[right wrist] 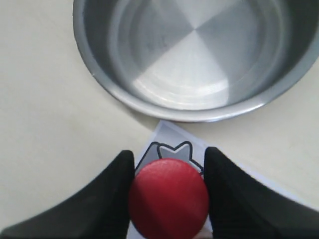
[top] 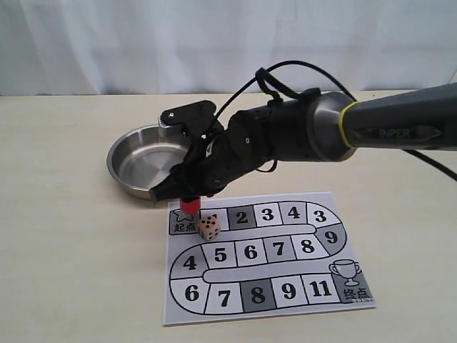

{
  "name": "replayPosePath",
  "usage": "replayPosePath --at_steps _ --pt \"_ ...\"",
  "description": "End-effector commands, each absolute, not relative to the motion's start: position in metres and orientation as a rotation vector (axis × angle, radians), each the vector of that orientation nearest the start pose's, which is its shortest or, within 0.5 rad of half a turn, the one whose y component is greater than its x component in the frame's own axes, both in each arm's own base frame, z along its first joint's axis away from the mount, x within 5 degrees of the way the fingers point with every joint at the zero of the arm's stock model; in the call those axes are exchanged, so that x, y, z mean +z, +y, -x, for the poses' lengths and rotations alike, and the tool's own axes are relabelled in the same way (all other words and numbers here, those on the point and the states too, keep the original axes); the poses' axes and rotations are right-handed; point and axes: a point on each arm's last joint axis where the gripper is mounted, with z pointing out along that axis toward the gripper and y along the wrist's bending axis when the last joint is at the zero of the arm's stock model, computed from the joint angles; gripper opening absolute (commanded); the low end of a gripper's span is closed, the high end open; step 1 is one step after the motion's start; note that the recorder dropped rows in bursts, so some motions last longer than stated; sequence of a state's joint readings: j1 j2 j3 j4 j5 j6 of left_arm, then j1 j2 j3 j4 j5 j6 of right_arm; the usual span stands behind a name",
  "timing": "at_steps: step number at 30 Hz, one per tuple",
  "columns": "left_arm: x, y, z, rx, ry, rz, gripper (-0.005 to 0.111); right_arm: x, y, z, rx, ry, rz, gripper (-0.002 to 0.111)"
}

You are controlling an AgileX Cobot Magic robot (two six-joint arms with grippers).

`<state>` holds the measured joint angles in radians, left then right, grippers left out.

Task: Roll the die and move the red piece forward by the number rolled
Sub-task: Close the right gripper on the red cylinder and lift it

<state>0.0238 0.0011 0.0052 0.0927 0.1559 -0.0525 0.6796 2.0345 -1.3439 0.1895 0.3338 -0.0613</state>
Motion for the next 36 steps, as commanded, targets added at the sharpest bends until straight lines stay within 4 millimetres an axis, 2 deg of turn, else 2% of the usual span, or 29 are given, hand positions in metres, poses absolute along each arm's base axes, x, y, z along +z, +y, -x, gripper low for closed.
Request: replayPosePath --at_steps 1,8,14,23,27,36 --pt "0.200 0.003 -0.056 0.059 1.625 -0.003 0.000 0.175 0.264 -0.342 0.379 2.417 0.711 0.004" --pt "0.200 0.003 -0.056 0.059 1.625 -0.003 0.000 0.166 0.245 -0.355 0.351 2.478 0.643 0.004" --pt "0.200 0.003 -0.056 0.059 1.625 -0.003 0.000 0.148 0.253 -0.354 0.361 2.497 0.642 0.004" --pt "0.200 0.003 -0.056 0.059 1.625 -0.003 0.000 0.125 0.252 -0.353 0.337 2.570 0.664 0.004" --pt "0.200 0.003 -0.056 0.059 1.625 -0.003 0.000 0.132 0.252 -0.353 0.344 2.553 0.661 0.004" --pt "0.200 0.003 -0.056 0.059 1.625 -0.003 0.000 0.175 0.240 -0.355 0.330 2.469 0.664 0.004"
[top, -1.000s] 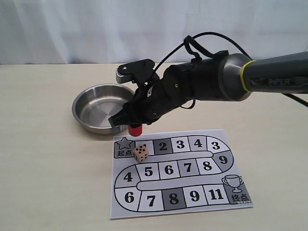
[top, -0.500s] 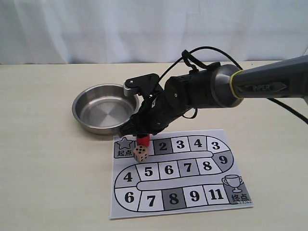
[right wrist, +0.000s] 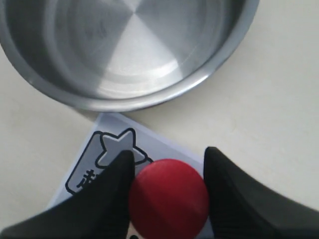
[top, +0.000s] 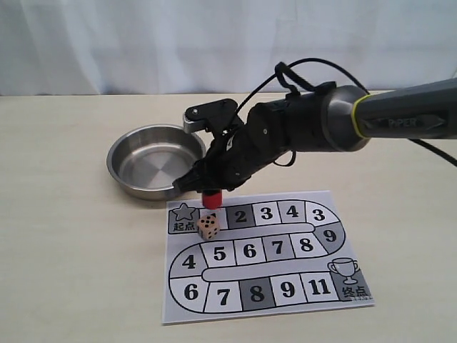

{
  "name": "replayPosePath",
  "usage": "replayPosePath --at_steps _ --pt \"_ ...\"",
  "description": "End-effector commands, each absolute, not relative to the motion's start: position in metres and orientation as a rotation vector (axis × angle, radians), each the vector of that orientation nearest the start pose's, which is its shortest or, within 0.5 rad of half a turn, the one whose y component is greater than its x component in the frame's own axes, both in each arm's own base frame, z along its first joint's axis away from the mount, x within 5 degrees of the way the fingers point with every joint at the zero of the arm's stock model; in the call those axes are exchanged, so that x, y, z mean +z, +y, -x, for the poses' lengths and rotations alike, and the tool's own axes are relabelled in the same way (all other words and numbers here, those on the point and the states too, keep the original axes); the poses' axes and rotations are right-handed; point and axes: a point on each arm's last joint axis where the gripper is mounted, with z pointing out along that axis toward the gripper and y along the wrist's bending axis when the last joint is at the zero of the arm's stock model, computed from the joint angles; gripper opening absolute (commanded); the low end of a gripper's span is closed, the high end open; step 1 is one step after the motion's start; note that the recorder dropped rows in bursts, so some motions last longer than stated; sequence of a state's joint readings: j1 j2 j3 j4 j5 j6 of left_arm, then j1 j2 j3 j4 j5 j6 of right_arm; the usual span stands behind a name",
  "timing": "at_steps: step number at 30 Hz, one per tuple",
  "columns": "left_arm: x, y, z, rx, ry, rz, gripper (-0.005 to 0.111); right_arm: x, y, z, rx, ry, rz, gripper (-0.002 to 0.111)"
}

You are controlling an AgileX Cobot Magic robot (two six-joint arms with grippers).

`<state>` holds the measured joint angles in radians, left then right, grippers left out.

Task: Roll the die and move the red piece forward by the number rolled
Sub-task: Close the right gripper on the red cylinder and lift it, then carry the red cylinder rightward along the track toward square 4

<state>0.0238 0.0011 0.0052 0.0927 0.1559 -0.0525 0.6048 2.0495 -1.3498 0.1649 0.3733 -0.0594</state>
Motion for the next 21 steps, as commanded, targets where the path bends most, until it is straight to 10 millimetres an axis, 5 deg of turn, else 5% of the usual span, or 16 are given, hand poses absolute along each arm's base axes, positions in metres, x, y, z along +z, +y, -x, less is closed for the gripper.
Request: replayPosePath --at_steps 1,10,17,21 --pt "0.200 0.003 -0.056 0.059 1.625 -0.003 0.000 0.177 0.236 -0.356 0.325 2.478 0.658 0.004" --pt "0.200 0.003 -0.056 0.059 1.625 -0.003 0.000 0.164 0.212 -0.362 0.278 2.619 0.624 0.004" --pt "0.200 0.003 -0.056 0.059 1.627 -0.003 0.000 0.129 0.209 -0.354 0.271 2.706 0.608 0.004" --pt "0.200 0.003 -0.056 0.059 1.627 -0.003 0.000 0.137 0.209 -0.355 0.279 2.676 0.601 0.004"
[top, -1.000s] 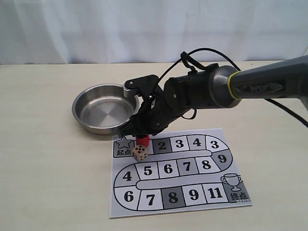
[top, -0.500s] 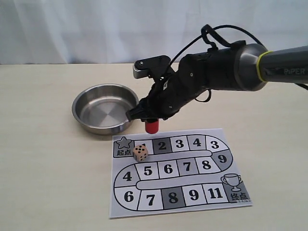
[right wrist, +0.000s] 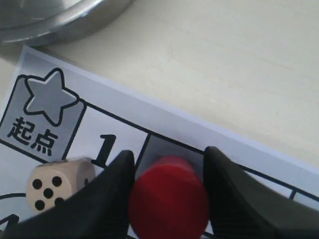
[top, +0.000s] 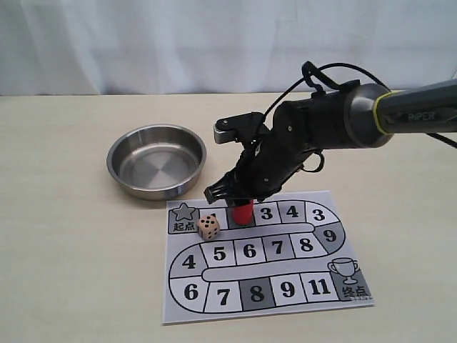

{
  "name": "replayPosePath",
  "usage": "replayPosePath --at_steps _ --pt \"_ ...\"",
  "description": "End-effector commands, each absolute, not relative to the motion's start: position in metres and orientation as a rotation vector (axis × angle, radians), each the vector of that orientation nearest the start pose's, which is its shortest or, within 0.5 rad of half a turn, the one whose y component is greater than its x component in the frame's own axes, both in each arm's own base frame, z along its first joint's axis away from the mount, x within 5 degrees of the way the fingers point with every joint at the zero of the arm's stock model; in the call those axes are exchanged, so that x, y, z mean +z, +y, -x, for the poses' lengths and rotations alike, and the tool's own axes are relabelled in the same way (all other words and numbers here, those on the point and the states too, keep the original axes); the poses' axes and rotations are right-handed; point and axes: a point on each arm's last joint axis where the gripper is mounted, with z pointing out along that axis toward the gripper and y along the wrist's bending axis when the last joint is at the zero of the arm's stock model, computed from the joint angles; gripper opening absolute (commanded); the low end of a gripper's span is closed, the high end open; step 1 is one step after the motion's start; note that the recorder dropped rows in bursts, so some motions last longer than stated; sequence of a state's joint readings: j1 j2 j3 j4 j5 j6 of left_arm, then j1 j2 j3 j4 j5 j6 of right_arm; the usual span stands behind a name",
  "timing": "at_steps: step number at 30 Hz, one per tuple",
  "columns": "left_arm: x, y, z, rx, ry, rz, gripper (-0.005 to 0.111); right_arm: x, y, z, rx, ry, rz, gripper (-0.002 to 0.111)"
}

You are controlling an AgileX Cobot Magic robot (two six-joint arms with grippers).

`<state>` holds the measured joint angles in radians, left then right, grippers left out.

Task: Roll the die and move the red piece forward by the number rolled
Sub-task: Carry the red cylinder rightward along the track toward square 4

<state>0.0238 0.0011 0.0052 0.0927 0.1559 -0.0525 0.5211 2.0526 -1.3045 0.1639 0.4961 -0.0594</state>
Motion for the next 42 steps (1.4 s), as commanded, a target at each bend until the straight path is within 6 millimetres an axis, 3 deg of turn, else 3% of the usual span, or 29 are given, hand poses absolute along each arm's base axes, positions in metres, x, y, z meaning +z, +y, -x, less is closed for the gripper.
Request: replayPosePath --at_steps 1,7,11,17,24,32,42 --pt "0.200 0.003 -0.056 0.059 1.627 -0.003 0.000 0.141 0.209 -0.355 0.282 2.660 0.600 0.004" --pt "0.200 0.003 -0.056 0.059 1.627 -0.003 0.000 0.174 0.199 -0.357 0.243 2.576 0.629 0.004" --pt "0.200 0.003 -0.056 0.059 1.627 -0.003 0.000 0.180 0.183 -0.361 0.209 2.596 0.609 0.004" --pt "0.200 0.003 -0.056 0.059 1.627 -0.003 0.000 0.176 0.166 -0.363 0.202 2.665 0.544 0.004" --pt "0.200 0.003 -0.056 0.059 1.624 -0.003 0.000 0.161 0.165 -0.357 0.205 2.659 0.537 0.004" --pt "0.200 0.003 -0.056 0.059 1.624 -0.003 0.000 0.143 0.164 -0.348 0.305 2.607 0.367 0.004" --pt "0.200 0.003 -0.056 0.059 1.624 -0.003 0.000 0.129 0.159 -0.338 0.282 2.624 0.382 0.004"
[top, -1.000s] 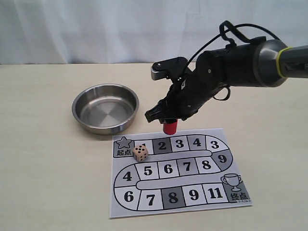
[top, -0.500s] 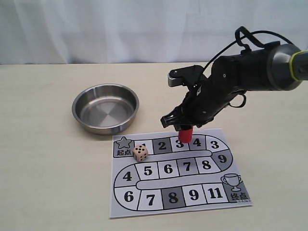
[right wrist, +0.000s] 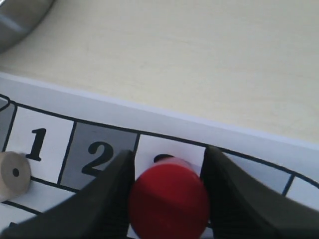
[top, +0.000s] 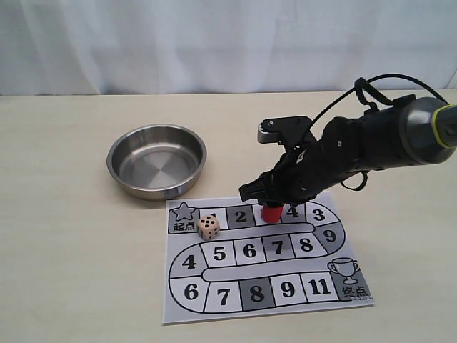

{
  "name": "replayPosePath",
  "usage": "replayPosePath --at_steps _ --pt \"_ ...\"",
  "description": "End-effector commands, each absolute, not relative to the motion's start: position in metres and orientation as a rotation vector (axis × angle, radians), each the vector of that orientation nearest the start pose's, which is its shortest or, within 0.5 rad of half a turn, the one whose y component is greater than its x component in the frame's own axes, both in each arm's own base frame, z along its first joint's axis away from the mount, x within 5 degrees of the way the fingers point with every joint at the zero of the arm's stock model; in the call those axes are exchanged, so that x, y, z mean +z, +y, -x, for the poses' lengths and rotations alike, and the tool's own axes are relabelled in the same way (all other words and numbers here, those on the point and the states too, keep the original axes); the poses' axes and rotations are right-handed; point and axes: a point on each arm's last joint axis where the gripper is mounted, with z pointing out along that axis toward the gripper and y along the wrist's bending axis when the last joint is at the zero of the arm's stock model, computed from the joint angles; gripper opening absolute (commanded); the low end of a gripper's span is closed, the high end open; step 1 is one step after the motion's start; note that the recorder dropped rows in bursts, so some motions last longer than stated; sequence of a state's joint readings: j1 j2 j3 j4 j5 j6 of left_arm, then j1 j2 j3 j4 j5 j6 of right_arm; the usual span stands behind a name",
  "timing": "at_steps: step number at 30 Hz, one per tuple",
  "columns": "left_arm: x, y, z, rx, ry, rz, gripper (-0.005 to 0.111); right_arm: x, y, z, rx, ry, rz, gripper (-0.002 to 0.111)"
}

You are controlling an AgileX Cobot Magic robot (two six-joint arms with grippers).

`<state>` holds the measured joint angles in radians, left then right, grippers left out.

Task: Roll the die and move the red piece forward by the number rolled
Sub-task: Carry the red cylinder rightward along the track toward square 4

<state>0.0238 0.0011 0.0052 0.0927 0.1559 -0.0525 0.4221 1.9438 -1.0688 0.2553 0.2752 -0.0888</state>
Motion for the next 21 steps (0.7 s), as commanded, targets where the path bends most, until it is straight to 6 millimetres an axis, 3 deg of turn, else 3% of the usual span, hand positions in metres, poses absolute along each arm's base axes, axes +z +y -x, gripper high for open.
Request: replayPosePath --at_steps 1,6,14,21 --pt "0.200 0.003 -0.056 0.059 1.624 -0.003 0.000 0.129 0.158 -0.338 0.282 2.625 0.382 0.004" --pt "0.200 0.003 -0.056 0.059 1.627 -0.003 0.000 0.131 0.159 -0.339 0.279 2.614 0.390 0.004" --pt "0.200 0.003 -0.056 0.059 1.627 -0.003 0.000 0.167 0.150 -0.344 0.258 2.501 0.432 0.004" --pt "0.200 0.003 -0.056 0.059 1.627 -0.003 0.000 0.162 0.137 -0.344 0.239 2.533 0.406 0.004"
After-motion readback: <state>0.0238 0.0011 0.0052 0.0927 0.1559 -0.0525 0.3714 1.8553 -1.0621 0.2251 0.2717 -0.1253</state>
